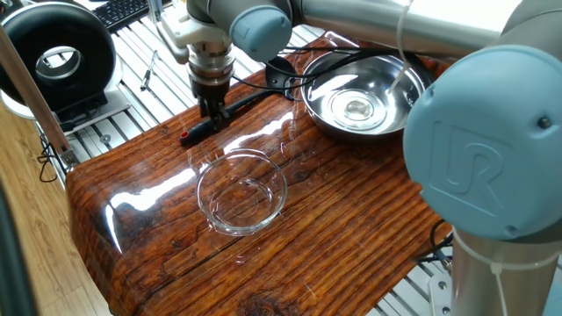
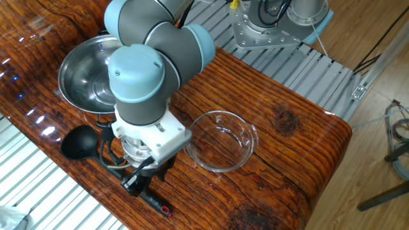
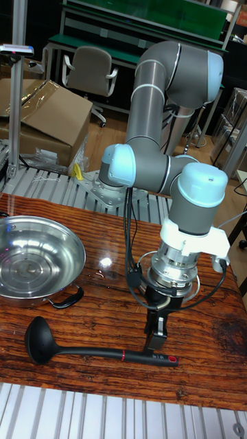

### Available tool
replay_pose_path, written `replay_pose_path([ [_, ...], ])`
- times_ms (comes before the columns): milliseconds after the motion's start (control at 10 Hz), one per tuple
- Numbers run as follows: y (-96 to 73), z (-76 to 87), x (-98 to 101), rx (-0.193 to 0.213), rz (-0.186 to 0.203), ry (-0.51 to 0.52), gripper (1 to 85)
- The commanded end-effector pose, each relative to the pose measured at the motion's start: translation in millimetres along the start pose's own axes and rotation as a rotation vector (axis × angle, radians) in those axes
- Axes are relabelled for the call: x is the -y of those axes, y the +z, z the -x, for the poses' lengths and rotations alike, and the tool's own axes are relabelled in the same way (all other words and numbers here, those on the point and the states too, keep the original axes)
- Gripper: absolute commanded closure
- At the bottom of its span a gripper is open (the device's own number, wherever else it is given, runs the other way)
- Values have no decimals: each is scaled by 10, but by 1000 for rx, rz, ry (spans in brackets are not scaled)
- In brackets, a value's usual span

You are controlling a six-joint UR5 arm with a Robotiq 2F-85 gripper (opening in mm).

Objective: Scoop water with a large spoon from one bowl to another

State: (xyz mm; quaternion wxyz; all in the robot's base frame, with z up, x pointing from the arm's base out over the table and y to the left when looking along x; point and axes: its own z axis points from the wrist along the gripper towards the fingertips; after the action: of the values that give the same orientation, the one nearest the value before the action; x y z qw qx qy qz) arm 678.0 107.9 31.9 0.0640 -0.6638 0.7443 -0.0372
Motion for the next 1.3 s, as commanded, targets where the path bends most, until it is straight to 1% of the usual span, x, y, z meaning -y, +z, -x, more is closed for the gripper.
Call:
replay_pose_path([
  [0, -18, -60, 39, -21, -19, 8, 363],
  [100, -20, -78, 85, -28, -37, 9, 363],
  [300, -22, 11, 139, 7, -57, 30, 363],
  [400, -23, 2, 160, 4, -66, 30, 363],
  [500, -22, 17, 154, 10, -63, 30, 377],
  [600, -23, 96, 126, 40, -52, 29, 377],
  [800, 76, 185, 186, 65, -38, 23, 377],
  [1000, 96, 222, 198, 66, -35, 19, 373],
  [1200, 145, 293, 218, 81, -31, 12, 373],
])
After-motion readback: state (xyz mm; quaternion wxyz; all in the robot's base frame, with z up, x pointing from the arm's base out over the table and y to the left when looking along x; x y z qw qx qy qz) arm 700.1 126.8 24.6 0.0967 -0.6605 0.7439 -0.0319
